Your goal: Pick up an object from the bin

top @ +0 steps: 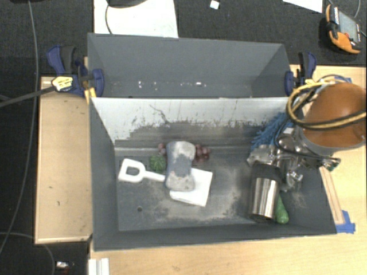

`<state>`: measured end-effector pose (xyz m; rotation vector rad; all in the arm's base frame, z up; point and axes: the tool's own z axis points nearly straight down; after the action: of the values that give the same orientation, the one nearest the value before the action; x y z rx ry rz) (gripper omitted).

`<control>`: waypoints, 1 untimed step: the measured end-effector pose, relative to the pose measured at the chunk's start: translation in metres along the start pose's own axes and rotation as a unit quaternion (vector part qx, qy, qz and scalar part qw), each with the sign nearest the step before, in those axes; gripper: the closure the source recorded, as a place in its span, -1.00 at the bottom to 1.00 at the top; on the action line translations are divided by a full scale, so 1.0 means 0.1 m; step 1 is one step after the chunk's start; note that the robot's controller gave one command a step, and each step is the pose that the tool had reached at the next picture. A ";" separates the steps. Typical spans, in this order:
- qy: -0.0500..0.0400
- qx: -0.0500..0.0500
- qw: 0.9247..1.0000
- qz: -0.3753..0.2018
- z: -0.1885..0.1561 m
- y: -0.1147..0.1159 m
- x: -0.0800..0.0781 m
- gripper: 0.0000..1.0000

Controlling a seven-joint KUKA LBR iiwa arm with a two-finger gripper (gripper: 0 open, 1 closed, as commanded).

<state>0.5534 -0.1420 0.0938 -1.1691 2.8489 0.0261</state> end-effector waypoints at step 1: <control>0.003 -0.002 1.000 -0.026 0.06 -0.04 -0.24 1.00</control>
Offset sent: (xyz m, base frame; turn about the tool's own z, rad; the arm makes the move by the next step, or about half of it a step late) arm 0.0000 0.0000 0.0000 0.0000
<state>0.5735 -0.1281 0.0896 -1.2458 2.8231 0.0253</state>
